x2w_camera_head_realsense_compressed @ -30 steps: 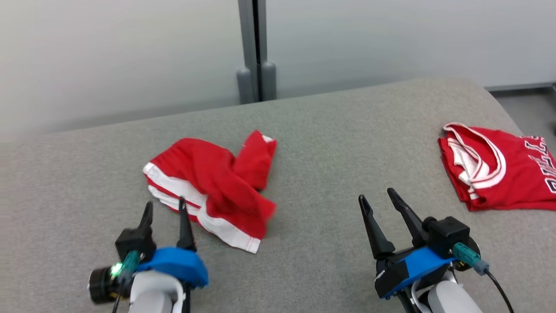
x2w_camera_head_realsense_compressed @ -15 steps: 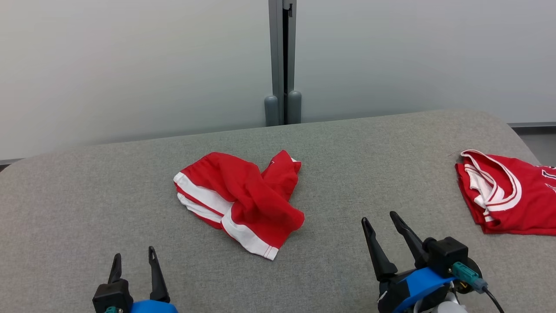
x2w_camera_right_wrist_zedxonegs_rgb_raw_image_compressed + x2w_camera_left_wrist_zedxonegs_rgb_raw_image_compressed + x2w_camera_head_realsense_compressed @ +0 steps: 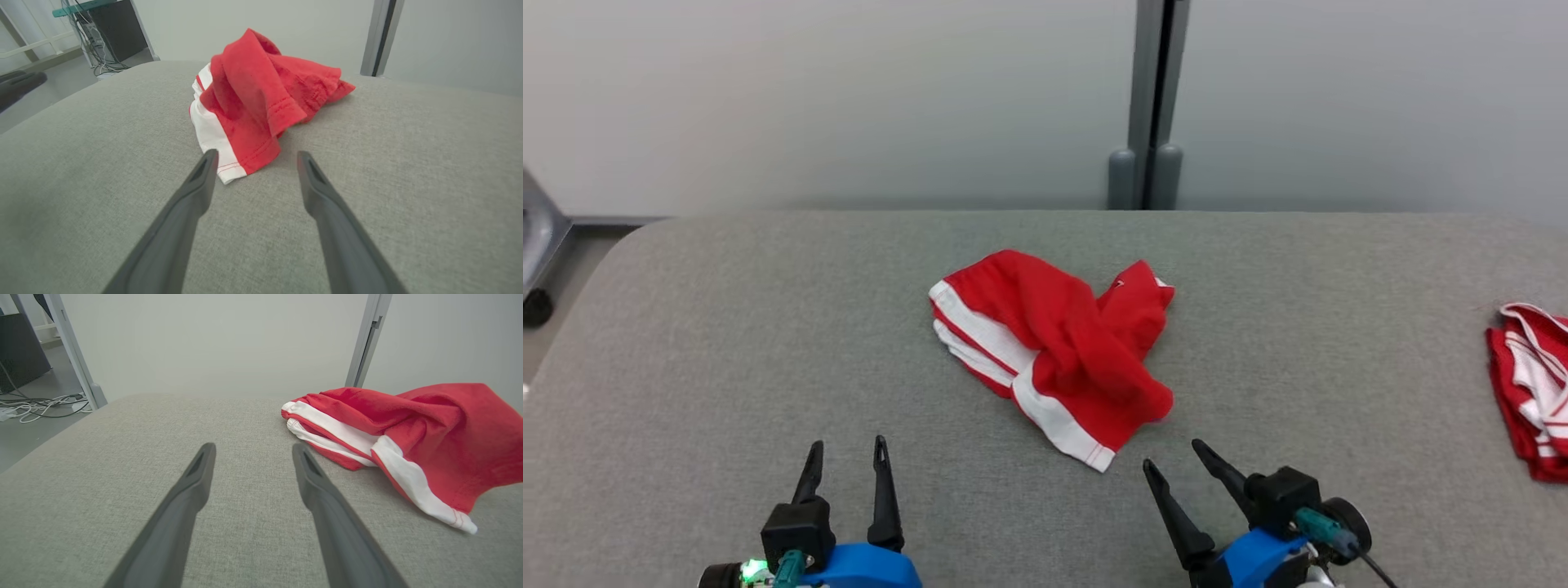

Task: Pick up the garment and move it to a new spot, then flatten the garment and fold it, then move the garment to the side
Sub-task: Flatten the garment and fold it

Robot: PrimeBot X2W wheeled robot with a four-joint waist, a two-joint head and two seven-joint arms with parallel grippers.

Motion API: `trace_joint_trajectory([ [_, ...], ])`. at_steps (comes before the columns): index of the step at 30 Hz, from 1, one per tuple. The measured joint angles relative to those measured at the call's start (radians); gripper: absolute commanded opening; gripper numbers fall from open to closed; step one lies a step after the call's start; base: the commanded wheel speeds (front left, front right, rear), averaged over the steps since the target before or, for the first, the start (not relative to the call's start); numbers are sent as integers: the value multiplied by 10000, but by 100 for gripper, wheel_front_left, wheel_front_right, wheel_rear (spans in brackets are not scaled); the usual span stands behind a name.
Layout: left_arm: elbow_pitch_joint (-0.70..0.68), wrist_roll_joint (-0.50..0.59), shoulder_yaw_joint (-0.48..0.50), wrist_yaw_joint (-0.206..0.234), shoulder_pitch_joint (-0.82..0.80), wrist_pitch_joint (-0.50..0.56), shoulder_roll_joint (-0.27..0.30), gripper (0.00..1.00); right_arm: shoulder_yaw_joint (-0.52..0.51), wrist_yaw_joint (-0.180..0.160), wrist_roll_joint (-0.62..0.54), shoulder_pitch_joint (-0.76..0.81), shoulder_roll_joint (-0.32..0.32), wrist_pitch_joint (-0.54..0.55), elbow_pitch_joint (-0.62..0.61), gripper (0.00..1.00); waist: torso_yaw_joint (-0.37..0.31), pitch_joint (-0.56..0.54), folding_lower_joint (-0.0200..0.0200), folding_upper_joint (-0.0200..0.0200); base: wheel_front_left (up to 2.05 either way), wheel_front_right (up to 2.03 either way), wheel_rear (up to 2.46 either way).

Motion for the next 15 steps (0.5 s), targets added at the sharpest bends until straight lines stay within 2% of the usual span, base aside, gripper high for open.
trace_joint_trajectory([
  [10, -167, -146, -623, 105, -286, 0, 0, 100, -217, 0, -639, -1212, 4, -4, 1726, 100, 1885, 808, 1, 2, 0, 0, 0],
  [15, -268, -270, -696, 171, -296, 0, 2, 100, -414, 0, -1078, -1485, 6, -19, 2631, 100, 2449, 1281, 1, 2, 0, 0, 0],
])
